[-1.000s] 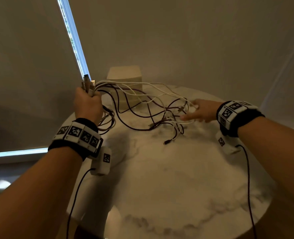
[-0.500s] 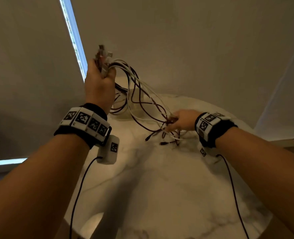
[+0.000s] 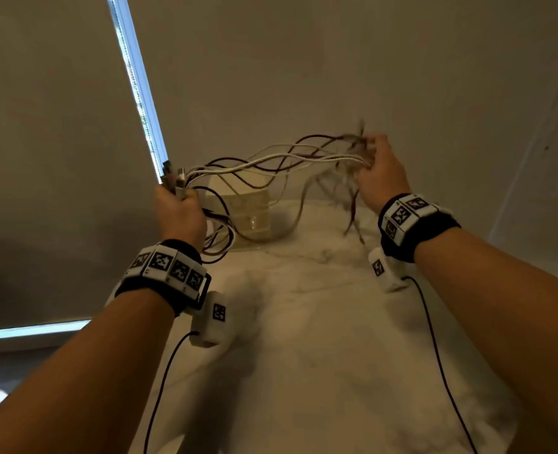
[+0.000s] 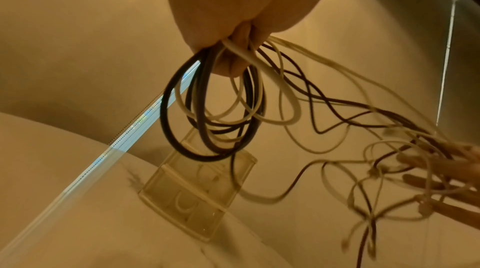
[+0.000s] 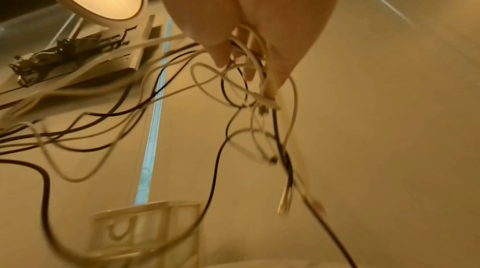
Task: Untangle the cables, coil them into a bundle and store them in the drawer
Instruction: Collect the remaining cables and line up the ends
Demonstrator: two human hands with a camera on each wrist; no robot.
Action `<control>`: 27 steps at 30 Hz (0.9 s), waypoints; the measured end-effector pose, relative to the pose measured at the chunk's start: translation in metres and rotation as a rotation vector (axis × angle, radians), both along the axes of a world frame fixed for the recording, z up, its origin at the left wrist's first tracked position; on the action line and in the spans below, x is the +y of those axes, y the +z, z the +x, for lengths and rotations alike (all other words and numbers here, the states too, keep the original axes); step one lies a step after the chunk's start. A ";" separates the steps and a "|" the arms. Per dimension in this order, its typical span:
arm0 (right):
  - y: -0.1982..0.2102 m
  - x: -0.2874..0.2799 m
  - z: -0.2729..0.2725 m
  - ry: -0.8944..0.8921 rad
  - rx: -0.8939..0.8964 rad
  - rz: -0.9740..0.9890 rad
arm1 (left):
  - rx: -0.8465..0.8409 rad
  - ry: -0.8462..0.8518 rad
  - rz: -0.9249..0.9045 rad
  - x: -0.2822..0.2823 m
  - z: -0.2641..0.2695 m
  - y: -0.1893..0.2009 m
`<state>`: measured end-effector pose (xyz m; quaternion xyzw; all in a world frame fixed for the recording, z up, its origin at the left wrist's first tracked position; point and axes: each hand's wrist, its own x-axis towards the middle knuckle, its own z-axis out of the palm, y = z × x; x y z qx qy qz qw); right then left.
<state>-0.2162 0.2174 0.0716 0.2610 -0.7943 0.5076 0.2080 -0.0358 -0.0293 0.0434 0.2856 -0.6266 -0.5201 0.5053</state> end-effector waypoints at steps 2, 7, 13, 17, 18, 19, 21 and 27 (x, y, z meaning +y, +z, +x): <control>0.006 0.006 -0.002 0.034 0.137 -0.020 | -0.019 -0.001 0.026 0.000 0.000 -0.006; -0.045 0.034 -0.034 -0.189 -0.181 1.006 | -0.048 -0.005 -0.021 -0.004 0.002 -0.011; -0.066 0.044 -0.048 -0.229 -0.253 1.075 | -0.077 0.026 -0.070 -0.001 -0.004 -0.018; -0.014 0.042 -0.045 -0.267 0.043 0.155 | -0.110 0.005 -0.032 -0.003 -0.005 -0.022; -0.005 0.042 -0.045 -0.246 0.135 0.063 | -0.108 0.008 -0.023 -0.005 -0.005 -0.025; -0.003 0.044 -0.046 -0.213 0.189 0.083 | -0.115 0.017 -0.021 -0.007 -0.005 -0.026; -0.006 0.048 -0.046 -0.191 0.106 0.331 | -0.132 0.032 -0.043 -0.006 -0.001 -0.028; -0.047 0.051 -0.020 -0.003 -0.612 1.107 | -0.255 -0.040 -0.281 0.001 0.007 -0.029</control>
